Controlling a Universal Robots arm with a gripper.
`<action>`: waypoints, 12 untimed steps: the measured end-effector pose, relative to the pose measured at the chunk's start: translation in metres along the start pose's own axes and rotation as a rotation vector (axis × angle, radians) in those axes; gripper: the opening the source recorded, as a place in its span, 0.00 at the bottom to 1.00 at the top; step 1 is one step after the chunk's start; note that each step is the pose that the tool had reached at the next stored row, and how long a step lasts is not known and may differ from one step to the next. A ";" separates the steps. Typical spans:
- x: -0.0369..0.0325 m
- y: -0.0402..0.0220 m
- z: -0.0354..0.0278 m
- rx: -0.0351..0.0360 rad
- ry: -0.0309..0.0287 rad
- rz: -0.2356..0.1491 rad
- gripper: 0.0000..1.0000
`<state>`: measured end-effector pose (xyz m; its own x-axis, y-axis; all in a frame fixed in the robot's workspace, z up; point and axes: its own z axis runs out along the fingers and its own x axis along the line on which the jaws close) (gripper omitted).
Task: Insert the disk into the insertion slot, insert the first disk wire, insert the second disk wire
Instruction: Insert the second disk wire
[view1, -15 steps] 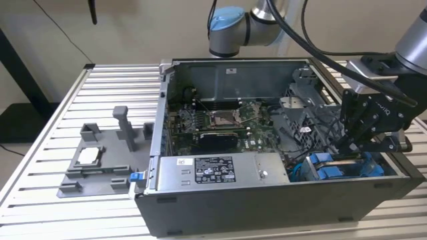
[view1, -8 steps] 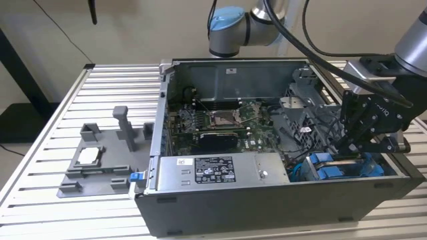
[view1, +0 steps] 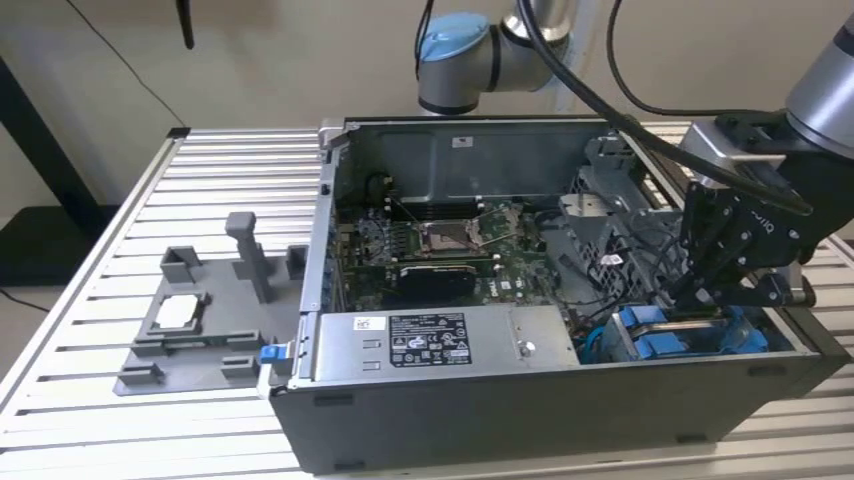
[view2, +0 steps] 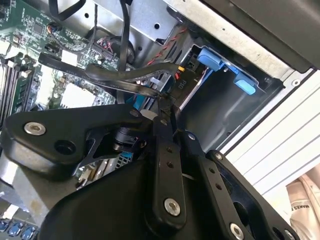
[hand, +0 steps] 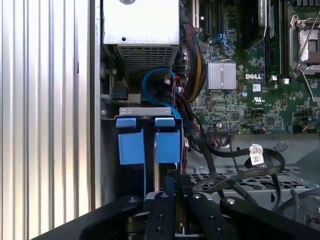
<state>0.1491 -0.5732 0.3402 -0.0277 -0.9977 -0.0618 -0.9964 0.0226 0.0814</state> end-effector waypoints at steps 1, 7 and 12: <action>0.0000 0.0000 0.0004 0.0001 0.0002 0.002 0.16; 0.0005 -0.0002 0.0047 0.0013 0.0061 0.020 0.16; 0.0038 -0.0005 0.0054 0.0015 0.0042 0.036 0.17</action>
<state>0.1491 -0.5767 0.3345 -0.0630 -0.9965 -0.0547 -0.9949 0.0584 0.0820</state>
